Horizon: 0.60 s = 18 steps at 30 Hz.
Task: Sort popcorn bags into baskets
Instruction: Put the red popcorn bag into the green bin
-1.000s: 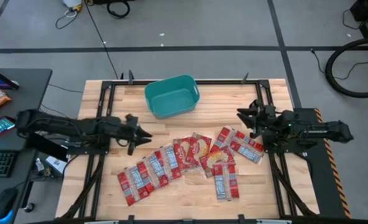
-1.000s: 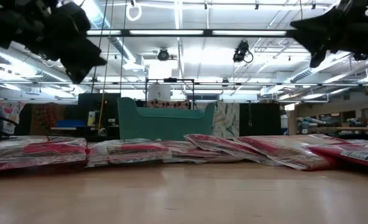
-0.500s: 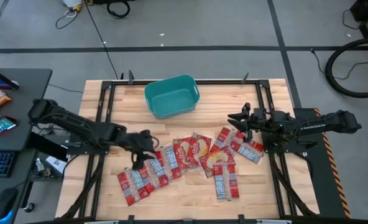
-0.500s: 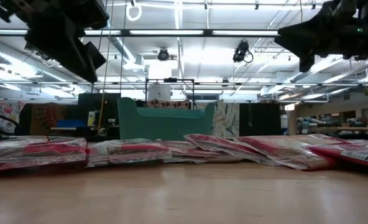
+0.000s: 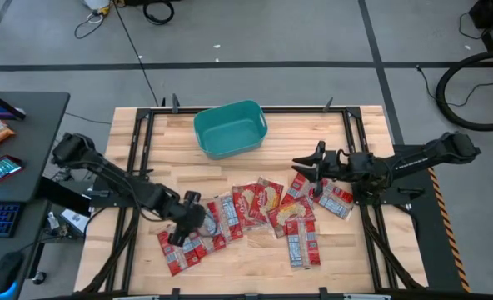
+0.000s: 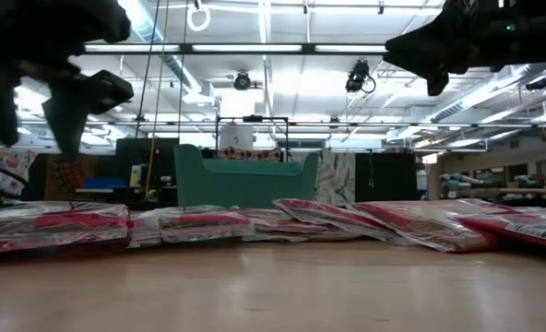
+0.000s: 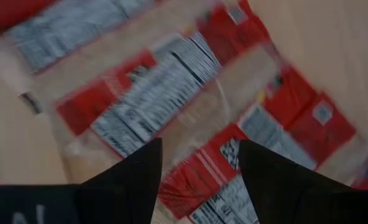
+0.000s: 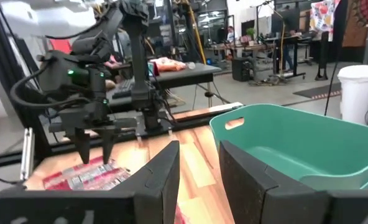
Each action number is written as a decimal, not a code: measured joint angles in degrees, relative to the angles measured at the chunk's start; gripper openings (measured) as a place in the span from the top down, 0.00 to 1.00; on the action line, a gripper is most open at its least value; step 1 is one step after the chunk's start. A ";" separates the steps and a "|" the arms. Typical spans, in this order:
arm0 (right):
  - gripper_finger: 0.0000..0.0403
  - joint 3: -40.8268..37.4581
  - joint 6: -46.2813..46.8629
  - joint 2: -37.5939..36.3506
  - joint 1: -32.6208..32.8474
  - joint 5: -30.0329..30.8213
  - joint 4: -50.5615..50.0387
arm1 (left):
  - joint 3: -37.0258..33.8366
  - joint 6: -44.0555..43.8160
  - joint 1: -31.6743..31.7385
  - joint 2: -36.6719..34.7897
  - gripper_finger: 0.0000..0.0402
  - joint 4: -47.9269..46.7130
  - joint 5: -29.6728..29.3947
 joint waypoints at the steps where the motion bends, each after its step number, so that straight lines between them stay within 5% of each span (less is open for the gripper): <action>1: 0.71 0.48 -0.62 0.86 0.17 0.04 0.09 | 0.00 1.75 -0.55 0.77 0.48 -0.05 -0.58; 18: 0.71 2.00 -2.70 5.87 0.53 1.72 1.80 | 0.02 13.16 -5.55 5.10 0.52 5.99 -7.88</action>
